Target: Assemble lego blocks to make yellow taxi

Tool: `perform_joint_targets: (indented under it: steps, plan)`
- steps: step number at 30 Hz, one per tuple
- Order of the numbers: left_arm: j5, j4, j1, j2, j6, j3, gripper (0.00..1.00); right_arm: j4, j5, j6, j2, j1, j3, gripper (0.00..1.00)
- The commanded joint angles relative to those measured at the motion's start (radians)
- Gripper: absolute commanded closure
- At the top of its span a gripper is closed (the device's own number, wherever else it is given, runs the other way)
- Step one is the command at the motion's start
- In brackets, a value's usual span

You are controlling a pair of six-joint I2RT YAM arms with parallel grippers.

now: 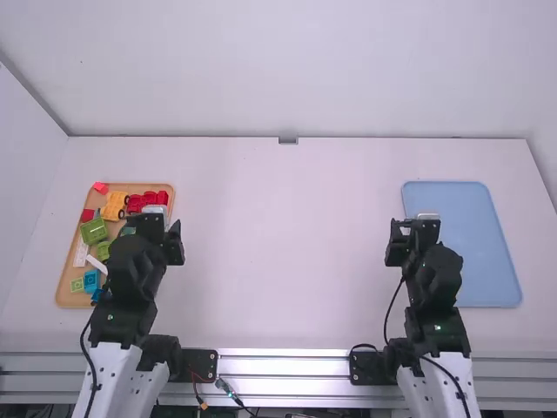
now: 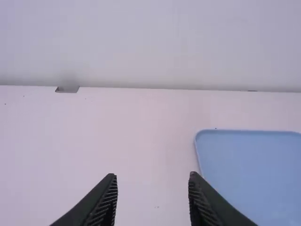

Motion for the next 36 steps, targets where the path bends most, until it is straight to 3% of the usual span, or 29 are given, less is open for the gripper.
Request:
perform_joint_targets:
  steps: [1,9,24,36]
  plan:
    - [-0.019,-0.019,0.018,0.060,-0.012,0.076,0.54,-0.004,0.003,-0.009,0.061,0.010,0.078,0.54]
    - [-0.069,-0.115,0.077,0.284,-0.066,0.272,0.38,-0.045,0.007,-0.029,0.266,0.021,0.239,0.38]
    - [0.026,-0.285,0.271,0.715,-0.078,0.578,0.13,-0.124,-0.013,-0.060,0.587,0.038,0.488,0.13]
    - [0.023,-0.662,0.411,1.164,0.022,1.118,0.02,-0.158,-0.035,-0.074,0.727,0.046,0.598,0.02]
